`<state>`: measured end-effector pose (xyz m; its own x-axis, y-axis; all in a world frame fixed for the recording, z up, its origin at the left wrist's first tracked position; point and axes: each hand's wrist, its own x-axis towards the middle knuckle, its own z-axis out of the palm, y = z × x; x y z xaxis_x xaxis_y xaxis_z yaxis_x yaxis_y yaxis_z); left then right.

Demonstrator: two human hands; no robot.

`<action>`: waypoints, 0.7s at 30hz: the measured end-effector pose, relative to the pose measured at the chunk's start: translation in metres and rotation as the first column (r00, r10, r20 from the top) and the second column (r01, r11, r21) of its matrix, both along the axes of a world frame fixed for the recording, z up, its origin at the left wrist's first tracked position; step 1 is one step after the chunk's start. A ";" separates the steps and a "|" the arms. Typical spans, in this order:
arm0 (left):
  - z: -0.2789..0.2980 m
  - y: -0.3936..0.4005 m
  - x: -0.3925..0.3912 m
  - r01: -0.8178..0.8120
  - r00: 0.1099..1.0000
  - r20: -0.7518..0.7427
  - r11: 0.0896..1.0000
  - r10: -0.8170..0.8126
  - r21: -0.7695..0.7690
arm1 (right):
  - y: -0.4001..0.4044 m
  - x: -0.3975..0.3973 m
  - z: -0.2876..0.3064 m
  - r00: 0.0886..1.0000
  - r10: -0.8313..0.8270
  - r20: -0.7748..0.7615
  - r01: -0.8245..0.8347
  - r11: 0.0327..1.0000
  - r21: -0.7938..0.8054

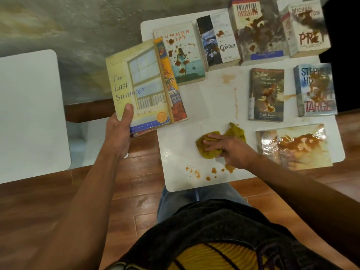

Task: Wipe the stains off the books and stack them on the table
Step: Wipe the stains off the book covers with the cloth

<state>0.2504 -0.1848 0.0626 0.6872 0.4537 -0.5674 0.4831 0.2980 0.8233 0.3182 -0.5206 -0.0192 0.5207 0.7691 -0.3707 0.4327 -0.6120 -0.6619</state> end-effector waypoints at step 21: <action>-0.001 -0.036 0.002 0.125 0.990 -0.063 0.991 -0.128 -0.043 | 0.011 0.069 0.019 0.800 -0.524 0.291 0.582 0.795 -0.169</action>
